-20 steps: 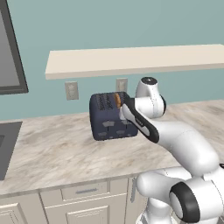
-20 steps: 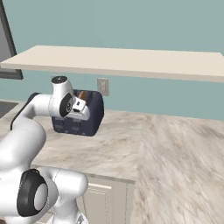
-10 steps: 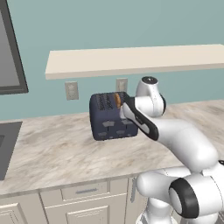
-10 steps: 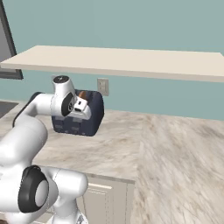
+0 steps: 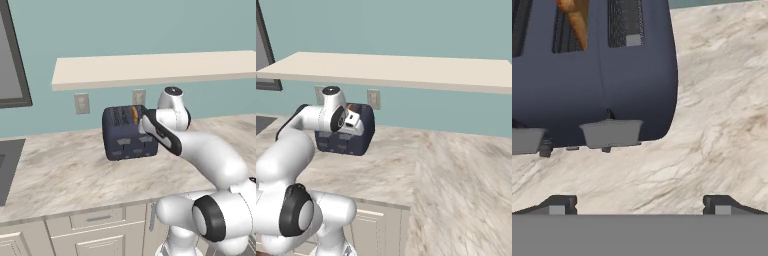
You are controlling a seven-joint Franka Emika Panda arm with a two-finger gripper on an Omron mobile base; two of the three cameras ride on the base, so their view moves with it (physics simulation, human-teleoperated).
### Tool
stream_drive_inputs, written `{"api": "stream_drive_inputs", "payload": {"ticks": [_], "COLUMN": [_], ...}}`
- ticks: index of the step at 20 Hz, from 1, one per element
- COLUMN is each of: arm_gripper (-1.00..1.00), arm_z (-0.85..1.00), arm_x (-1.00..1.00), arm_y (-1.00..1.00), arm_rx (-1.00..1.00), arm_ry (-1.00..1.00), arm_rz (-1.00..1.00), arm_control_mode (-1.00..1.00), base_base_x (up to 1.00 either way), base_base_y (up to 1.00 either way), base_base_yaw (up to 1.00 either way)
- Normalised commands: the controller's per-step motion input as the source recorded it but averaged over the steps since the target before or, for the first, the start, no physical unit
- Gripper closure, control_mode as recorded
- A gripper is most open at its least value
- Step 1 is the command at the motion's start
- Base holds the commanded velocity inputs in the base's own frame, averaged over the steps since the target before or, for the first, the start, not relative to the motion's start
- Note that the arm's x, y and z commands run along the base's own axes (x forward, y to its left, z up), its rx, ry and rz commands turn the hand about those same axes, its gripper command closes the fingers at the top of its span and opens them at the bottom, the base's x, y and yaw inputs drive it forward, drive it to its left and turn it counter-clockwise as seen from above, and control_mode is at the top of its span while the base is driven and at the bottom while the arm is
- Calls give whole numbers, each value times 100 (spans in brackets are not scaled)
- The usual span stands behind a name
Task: Start the toaster. Once the lever pops up, take the bread to the plate on the dining counter.
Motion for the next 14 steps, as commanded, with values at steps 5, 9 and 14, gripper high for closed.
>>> {"api": "stream_drive_inputs", "payload": {"ticks": [5,9,14], "arm_gripper": [-100,-100,-100], "arm_z": [-5,-11,-19], "arm_x": [22,18,13], "arm_y": [0,0,0], "arm_rx": [0,0,0], "arm_ry": [0,0,0], "arm_rz": [0,0,0], "arm_control_mode": [-100,-100,-100], "base_base_x": [0,0,0], "base_base_y": [0,0,0], "base_base_yaw": [0,0,0]}}
